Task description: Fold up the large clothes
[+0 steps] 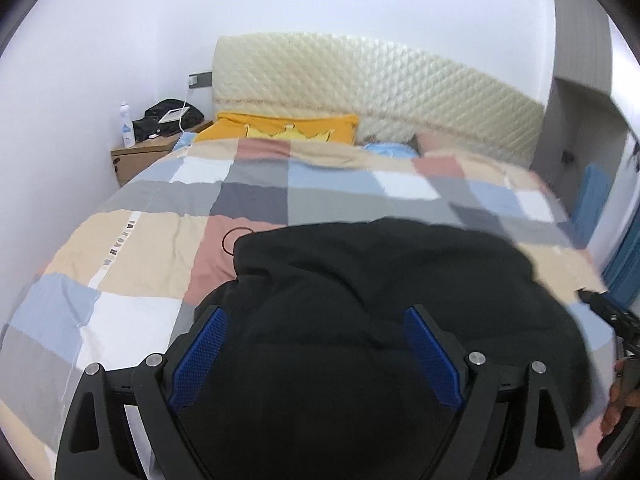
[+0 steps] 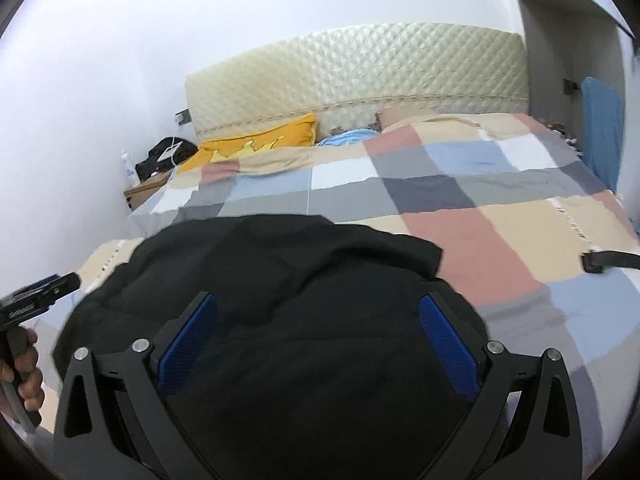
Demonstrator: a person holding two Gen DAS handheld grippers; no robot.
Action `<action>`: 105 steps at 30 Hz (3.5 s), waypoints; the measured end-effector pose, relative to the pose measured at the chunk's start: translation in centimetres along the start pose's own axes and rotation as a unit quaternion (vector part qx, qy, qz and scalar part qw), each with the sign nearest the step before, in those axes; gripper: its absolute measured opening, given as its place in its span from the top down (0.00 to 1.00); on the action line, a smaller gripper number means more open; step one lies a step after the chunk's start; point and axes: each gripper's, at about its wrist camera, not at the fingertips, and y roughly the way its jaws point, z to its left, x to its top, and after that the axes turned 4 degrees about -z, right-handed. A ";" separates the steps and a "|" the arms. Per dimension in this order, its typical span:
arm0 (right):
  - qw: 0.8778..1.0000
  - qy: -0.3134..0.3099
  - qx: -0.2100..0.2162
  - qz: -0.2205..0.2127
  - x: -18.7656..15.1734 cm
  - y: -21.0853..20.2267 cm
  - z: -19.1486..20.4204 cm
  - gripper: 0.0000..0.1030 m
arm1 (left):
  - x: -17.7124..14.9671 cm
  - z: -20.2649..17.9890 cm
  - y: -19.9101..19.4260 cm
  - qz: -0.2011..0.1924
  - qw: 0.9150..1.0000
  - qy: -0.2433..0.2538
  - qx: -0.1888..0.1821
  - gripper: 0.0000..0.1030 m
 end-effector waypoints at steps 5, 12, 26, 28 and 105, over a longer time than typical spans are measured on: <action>0.998 0.000 0.032 -0.045 3.0 -8.1 1.9 0.02 | 1.8 -0.1 -8.2 -0.036 0.998 -0.025 -0.040 0.12; 0.991 -0.031 0.056 -0.118 5.0 -18.9 5.8 0.00 | 2.8 -3.3 -18.7 -0.101 0.994 0.008 -0.049 0.12; 0.988 -0.023 0.077 -0.132 -1.4 -28.6 8.1 0.00 | -3.2 -7.9 -28.1 -0.090 0.993 0.016 -0.069 0.12; 0.989 -0.024 0.070 -0.128 -2.3 -29.3 8.2 0.00 | -3.9 -7.9 -28.5 -0.089 0.994 0.017 -0.062 0.12; 0.997 -0.021 -0.005 -0.070 -9.0 -26.5 7.1 0.00 | -9.6 -9.1 -24.6 0.020 0.999 0.033 -0.029 0.12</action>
